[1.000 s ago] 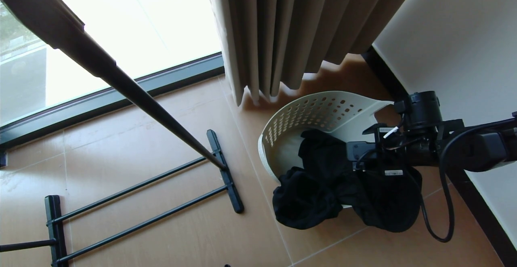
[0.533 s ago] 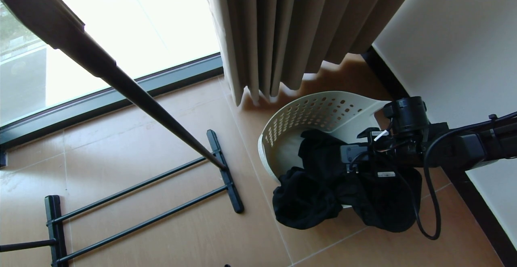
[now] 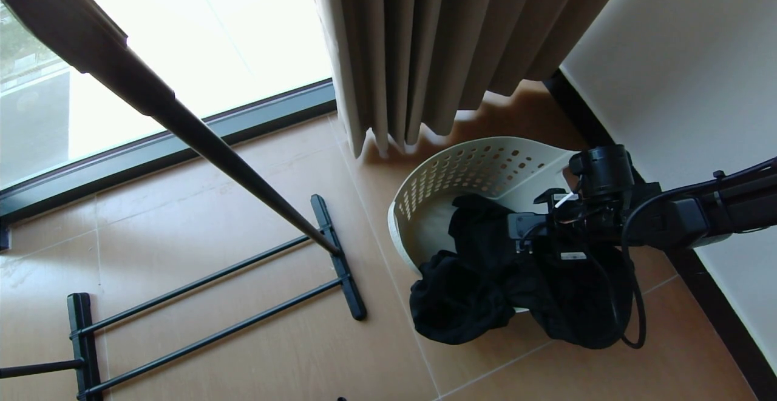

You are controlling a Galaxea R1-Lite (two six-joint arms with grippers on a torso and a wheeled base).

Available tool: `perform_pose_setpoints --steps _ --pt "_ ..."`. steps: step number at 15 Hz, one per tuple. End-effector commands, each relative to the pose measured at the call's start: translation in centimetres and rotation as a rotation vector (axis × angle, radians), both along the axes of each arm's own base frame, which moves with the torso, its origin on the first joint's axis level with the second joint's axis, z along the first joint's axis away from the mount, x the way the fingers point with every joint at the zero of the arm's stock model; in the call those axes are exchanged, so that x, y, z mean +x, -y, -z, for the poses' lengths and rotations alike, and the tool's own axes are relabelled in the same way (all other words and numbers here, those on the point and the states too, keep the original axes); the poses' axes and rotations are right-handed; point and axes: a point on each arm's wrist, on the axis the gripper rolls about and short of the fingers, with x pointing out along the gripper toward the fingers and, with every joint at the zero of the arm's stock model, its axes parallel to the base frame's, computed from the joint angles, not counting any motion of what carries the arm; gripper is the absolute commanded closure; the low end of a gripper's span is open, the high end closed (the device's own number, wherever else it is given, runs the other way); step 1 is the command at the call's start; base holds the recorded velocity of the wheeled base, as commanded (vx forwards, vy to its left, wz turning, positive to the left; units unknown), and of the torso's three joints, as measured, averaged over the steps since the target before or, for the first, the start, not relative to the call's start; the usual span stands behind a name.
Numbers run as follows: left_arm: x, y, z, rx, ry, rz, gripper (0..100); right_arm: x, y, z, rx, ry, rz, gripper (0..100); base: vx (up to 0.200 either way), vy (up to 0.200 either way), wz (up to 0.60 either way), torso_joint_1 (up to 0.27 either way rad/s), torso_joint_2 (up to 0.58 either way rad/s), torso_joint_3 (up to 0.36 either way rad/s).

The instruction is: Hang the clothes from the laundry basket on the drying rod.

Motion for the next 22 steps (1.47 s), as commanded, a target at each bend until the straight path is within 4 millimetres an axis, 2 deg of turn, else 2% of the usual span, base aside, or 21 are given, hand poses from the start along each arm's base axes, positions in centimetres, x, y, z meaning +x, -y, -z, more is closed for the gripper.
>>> perform_pose_setpoints --steps 1,2,3,5,7,10,11,14,15,16,17,19,22 --pt "0.0 0.0 0.0 0.0 0.001 0.0 0 0.2 0.2 0.3 -0.001 -0.005 0.005 0 0.0 0.0 0.0 0.0 0.0 0.0" --pt "0.0 0.0 0.0 0.0 0.001 0.0 0 0.2 0.1 0.3 0.0 -0.005 0.003 0 0.0 0.0 0.0 0.0 0.0 0.0" --pt "0.0 0.0 0.0 0.0 0.001 0.0 0 0.2 0.2 0.3 0.003 -0.007 0.004 100 0.0 0.0 0.0 0.0 0.0 0.0" --pt "0.0 0.0 0.0 -0.002 0.0 -0.002 0 -0.1 0.2 0.0 0.005 -0.002 0.003 100 0.0 0.0 0.0 0.0 0.0 0.0" --pt "0.0 0.0 0.0 -0.003 0.0 -0.002 0 -0.7 0.3 -1.1 0.016 0.027 0.002 100 0.0 0.0 0.0 0.0 0.0 0.0" --pt "0.0 0.0 0.0 0.0 0.001 0.003 0 -3.8 0.9 -5.1 0.084 0.116 -0.018 100 0.0 0.0 0.0 0.0 0.0 0.0" --pt "0.0 0.0 0.0 0.0 0.001 0.003 0 -5.7 1.2 -7.0 0.128 0.165 -0.009 100 0.0 0.0 0.0 0.0 0.0 0.0" --pt "0.0 0.0 0.0 -0.002 0.0 0.001 0 -11.2 1.8 -10.7 0.253 0.273 0.028 100 0.0 0.0 0.0 0.0 0.0 0.0" --pt "0.0 0.0 0.0 -0.003 0.0 0.0 0 -13.1 1.4 -11.6 0.311 0.296 0.026 100 0.0 0.0 0.0 0.0 0.0 0.0" --pt "0.0 0.0 0.0 -0.002 0.0 0.0 0 -14.0 1.3 -12.0 0.345 0.311 0.031 100 0.0 0.0 0.0 0.0 0.0 0.0" --pt "0.0 0.0 0.0 0.001 0.001 0.001 0 -16.4 1.7 -13.4 0.421 0.364 0.052 100 0.0 0.0 0.0 0.0 0.0 0.0" --pt "0.0 0.0 0.0 0.003 0.001 0.003 0 -18.6 2.2 -14.8 0.486 0.429 0.074 100 0.0 0.0 0.0 0.0 0.0 0.0" --pt "0.0 0.0 0.0 0.003 0.001 0.003 0 -22.8 2.5 -16.5 0.732 0.488 0.099 100 0.0 0.0 0.0 0.0 0.0 0.0"
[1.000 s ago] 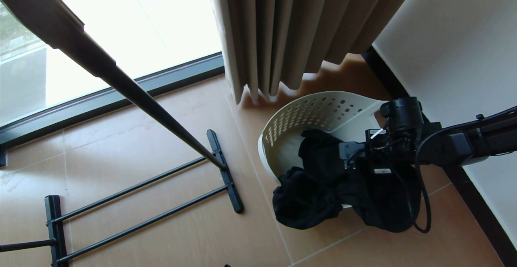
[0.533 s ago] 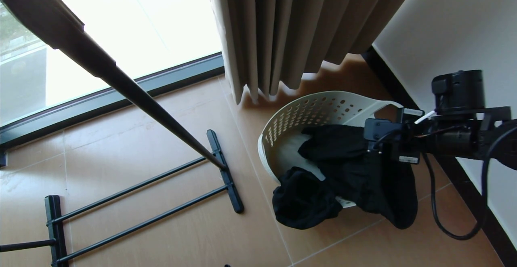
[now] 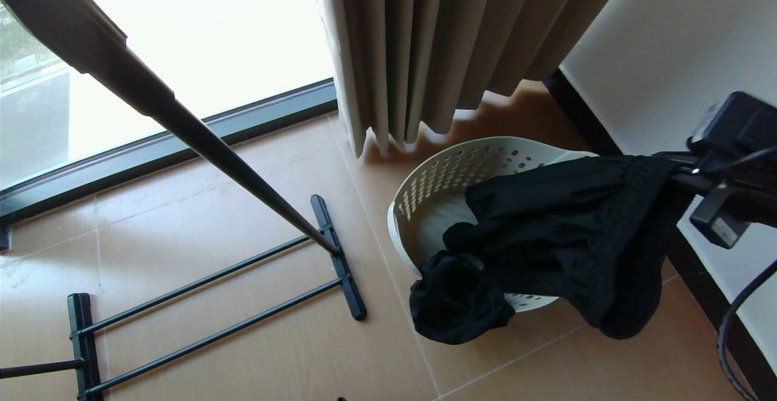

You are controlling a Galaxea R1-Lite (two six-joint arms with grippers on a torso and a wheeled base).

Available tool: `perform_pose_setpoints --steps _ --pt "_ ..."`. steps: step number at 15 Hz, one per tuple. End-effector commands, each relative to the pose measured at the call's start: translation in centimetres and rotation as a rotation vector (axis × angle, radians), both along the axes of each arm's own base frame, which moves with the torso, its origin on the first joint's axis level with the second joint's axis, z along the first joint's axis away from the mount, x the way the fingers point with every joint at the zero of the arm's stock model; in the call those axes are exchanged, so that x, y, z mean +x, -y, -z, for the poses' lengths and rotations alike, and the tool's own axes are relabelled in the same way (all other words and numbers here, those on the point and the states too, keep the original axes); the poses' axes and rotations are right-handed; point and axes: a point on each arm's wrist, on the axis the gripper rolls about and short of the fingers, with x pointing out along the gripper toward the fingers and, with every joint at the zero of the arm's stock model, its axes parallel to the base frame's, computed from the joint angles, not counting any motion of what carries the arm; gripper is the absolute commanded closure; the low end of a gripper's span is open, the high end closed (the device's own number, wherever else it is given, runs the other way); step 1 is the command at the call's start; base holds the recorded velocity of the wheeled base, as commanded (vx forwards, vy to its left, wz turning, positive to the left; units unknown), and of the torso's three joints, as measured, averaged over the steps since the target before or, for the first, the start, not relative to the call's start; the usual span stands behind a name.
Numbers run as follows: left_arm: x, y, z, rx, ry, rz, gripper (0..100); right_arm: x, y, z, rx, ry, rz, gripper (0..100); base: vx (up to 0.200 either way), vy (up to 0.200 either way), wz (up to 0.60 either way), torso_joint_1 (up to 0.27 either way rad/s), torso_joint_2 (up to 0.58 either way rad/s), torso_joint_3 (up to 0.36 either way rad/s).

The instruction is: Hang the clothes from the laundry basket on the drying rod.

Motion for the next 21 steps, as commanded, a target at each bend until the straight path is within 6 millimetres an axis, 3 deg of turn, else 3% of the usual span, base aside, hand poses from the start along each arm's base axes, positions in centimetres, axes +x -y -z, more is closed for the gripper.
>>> perform_pose_setpoints --steps 1,3,12,15,21 --pt "0.0 0.0 0.0 0.0 0.001 0.0 0 -5.0 0.5 -1.9 0.151 0.115 -0.014 100 0.0 0.0 0.0 0.0 0.0 0.0" --pt "0.0 0.0 0.0 0.0 0.001 0.0 0 -6.1 0.9 -1.7 0.253 0.118 0.007 100 0.0 0.0 0.0 0.0 0.0 0.0" --pt "0.0 0.0 0.0 0.0 0.001 0.0 0 -7.4 1.4 -0.2 0.669 0.007 0.075 100 0.0 0.0 0.0 0.0 0.0 0.0" --pt "0.0 0.0 0.0 0.0 -0.001 0.001 0 -7.4 1.4 1.5 0.698 -0.051 0.098 100 0.0 0.0 0.0 0.005 0.0 0.141" --pt "0.0 0.0 0.0 0.0 0.001 0.001 0 -7.2 1.3 1.4 0.707 -0.029 0.093 100 0.0 0.0 0.0 0.002 0.0 0.196"
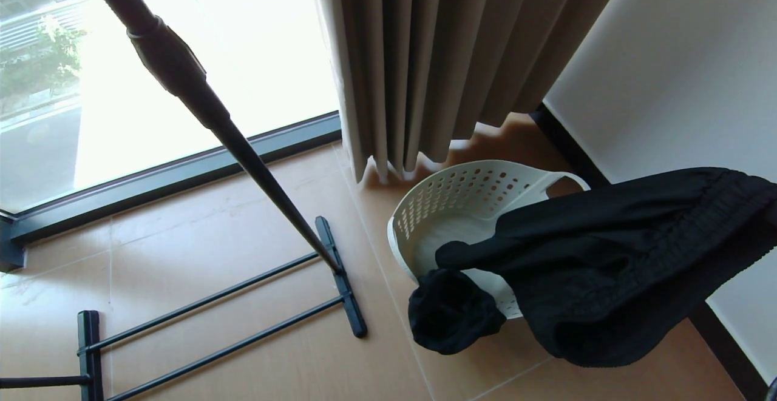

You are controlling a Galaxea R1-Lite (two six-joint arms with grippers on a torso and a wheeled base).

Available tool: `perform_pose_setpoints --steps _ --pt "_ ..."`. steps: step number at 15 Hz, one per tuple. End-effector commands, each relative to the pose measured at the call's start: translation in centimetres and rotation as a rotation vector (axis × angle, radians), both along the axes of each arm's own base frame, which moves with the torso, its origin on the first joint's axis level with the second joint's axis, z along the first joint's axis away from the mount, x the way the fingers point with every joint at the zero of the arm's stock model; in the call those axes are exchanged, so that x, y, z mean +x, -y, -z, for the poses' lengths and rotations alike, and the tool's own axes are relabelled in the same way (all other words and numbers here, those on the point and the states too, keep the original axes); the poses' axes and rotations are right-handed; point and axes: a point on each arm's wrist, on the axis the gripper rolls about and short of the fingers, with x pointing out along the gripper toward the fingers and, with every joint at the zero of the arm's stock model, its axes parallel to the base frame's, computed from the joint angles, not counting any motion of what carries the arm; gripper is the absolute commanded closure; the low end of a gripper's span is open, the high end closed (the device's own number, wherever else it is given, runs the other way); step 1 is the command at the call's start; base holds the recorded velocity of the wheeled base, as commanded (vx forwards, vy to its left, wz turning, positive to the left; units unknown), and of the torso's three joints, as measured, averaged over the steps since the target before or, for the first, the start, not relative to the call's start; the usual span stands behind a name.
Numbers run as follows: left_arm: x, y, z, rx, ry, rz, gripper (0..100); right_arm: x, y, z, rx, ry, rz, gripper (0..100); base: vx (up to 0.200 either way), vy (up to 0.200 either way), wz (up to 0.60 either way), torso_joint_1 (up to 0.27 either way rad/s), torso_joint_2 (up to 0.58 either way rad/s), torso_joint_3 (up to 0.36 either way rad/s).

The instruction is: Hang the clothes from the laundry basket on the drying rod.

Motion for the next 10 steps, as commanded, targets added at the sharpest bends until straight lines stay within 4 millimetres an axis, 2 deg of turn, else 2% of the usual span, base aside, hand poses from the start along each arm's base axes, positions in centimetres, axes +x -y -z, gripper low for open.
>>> perform_pose_setpoints --steps 1,10 --pt "0.0 0.0 0.0 0.0 0.001 0.0 0 0.18 -0.09 0.16 -0.004 -0.009 0.0 100 0.0 0.0 0.0 0.002 0.0 0.203" --pt "0.0 0.0 0.0 -0.001 0.0 0.0 0 0.65 -0.29 0.84 -0.017 -0.042 -0.003 100 0.0 0.0 0.0 0.002 -0.01 0.191"
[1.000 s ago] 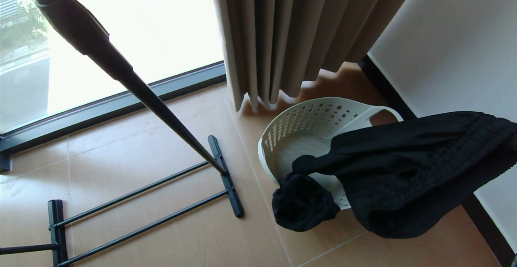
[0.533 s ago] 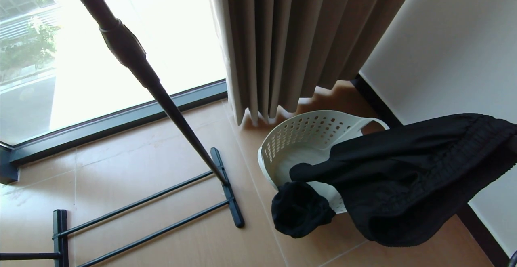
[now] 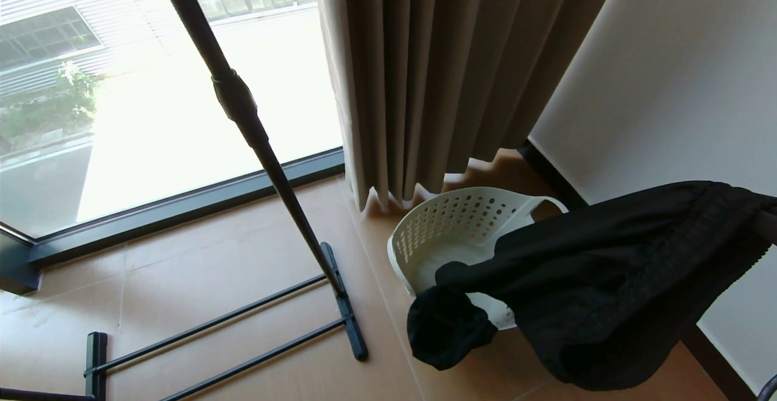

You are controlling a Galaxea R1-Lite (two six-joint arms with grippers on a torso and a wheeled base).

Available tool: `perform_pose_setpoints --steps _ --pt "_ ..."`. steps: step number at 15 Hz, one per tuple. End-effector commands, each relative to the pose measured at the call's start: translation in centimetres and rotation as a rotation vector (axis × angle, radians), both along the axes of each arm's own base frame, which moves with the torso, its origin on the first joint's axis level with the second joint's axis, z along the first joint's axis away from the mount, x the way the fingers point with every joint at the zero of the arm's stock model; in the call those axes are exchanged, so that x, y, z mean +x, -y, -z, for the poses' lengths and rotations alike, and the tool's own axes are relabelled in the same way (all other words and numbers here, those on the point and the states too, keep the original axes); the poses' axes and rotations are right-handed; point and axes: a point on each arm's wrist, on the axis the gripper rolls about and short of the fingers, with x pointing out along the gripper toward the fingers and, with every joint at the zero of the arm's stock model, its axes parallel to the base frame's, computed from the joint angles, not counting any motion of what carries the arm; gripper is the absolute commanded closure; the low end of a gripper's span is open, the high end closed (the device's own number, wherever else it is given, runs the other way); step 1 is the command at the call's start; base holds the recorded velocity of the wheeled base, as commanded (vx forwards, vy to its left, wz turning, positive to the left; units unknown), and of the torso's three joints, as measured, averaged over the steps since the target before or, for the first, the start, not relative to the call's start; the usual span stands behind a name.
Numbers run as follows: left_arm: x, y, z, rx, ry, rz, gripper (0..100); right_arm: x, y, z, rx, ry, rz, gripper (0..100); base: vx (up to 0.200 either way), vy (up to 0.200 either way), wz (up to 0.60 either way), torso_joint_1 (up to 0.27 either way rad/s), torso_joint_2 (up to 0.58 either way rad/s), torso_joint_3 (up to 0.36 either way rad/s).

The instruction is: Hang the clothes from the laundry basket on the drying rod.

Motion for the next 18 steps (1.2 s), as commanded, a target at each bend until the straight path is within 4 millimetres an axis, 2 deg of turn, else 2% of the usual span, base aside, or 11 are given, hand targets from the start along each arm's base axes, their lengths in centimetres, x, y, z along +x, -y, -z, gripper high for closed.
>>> perform_pose_setpoints --steps 1,8,18 --pt "0.0 0.0 0.0 0.0 -0.001 0.0 0 0.4 -0.2 0.3 -0.008 -0.015 0.002 100 0.0 0.0 0.0 0.036 -0.25 -0.012" --pt "0.0 0.0 0.0 0.0 -0.001 -0.002 0 0.4 -0.2 0.6 -0.015 -0.028 0.002 100 0.0 0.0 0.0 0.094 -0.43 -0.133" --pt "0.0 0.0 0.0 -0.001 -0.001 -0.002 0 0.3 -0.1 1.7 -0.064 -0.022 -0.006 100 0.0 0.0 0.0 0.171 -0.51 -0.144"
